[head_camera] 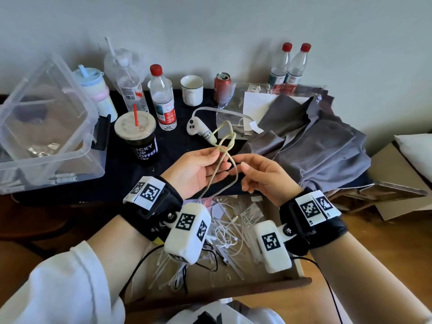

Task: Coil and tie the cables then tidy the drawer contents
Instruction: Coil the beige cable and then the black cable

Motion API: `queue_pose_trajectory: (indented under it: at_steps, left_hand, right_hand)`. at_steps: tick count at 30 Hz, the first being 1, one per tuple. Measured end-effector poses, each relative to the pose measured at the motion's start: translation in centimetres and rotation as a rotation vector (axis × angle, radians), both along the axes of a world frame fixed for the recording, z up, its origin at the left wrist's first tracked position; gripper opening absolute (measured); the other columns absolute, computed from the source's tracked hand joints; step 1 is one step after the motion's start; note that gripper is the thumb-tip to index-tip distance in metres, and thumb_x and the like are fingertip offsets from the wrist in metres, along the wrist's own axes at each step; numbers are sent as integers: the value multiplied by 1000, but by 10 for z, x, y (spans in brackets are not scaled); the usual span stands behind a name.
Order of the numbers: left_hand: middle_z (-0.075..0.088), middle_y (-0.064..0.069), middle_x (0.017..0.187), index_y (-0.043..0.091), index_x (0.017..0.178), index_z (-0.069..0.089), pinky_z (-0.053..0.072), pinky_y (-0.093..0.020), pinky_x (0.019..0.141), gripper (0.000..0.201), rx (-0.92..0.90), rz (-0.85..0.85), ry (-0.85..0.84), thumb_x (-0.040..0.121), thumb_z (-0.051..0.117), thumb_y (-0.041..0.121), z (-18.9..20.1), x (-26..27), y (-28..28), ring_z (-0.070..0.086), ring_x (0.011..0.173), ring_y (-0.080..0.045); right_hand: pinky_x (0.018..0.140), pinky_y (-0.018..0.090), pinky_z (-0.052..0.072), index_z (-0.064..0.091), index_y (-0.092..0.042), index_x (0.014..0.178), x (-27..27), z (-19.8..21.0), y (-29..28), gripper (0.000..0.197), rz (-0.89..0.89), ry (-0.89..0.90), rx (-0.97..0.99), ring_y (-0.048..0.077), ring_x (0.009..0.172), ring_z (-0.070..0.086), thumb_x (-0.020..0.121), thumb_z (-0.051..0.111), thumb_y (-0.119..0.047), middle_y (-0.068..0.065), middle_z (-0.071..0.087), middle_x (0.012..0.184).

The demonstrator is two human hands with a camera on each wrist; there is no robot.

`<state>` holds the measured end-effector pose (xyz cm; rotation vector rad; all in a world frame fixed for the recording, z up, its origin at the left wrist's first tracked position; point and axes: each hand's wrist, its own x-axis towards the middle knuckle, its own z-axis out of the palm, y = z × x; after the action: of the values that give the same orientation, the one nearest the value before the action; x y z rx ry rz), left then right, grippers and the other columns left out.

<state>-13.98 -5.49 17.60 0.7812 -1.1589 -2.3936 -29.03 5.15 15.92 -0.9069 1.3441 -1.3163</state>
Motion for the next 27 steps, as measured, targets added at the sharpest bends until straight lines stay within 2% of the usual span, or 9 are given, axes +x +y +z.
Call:
queue_pose_trajectory:
  at_steps: [2,4,8,13,17,20,24,25,27]
  left_hand:
    - [67,4,68,11,88,62,56,-23,66,24,-5,4,-5,97,40,10,0,2,-1,66,64,-6]
    - [67,6,69,13,90,63,55,-22,65,23,-20,-1,-15,97,41,11,-1,3,-2,66,64,-6]
    - [66,8,68,15,92,63,49,-18,60,22,-85,4,-44,96,42,9,-3,5,-3,63,62,-4]
    - [65,9,66,13,88,65,37,-16,51,21,-238,79,-167,94,46,7,-14,6,-5,56,54,-4]
    - [59,5,60,11,78,61,27,-15,41,26,-106,291,-256,93,40,7,-25,11,-15,47,41,-2]
    - [48,2,64,13,75,54,25,-15,38,24,31,443,-254,93,38,9,-33,31,-41,41,37,-3]
    - [45,3,66,15,73,50,28,-15,39,23,110,509,-243,93,39,10,-37,52,-59,39,38,-4]
    - [46,3,64,15,73,52,29,-16,39,23,101,488,-231,93,41,11,-36,52,-58,40,39,-4]
    - [51,4,60,14,74,55,32,-16,40,22,59,415,-219,94,46,11,-32,46,-50,42,41,-5]
  right_hand:
    - [48,17,42,58,-14,105,2,0,1,18,82,30,40,8,49,55,94,46,-10,1,69,84]
    - [46,16,42,58,-15,102,5,0,0,15,119,63,56,8,48,55,94,46,-10,-2,69,75]
    - [43,15,35,58,-8,78,8,-3,-1,27,63,160,23,8,41,41,97,41,-13,-5,46,50]
    - [40,13,28,57,-8,67,4,-4,-2,32,14,196,88,6,41,33,96,46,-15,-4,39,48]
    - [43,18,19,57,-8,60,0,-4,-3,35,-10,197,82,7,42,28,93,53,-17,-4,35,45]
    - [45,24,13,59,-15,50,-13,-4,1,35,-78,155,104,9,44,25,84,60,-23,2,32,48]
    - [33,14,15,56,-6,56,-27,-12,9,35,-143,191,279,5,32,23,90,55,-12,-4,35,39]
    - [32,13,17,60,-6,61,-27,-14,9,30,-113,227,329,5,31,25,90,54,-11,-3,41,42]
    - [31,12,21,68,-8,83,-20,-17,6,15,-4,309,411,5,30,31,90,54,-8,1,58,57]
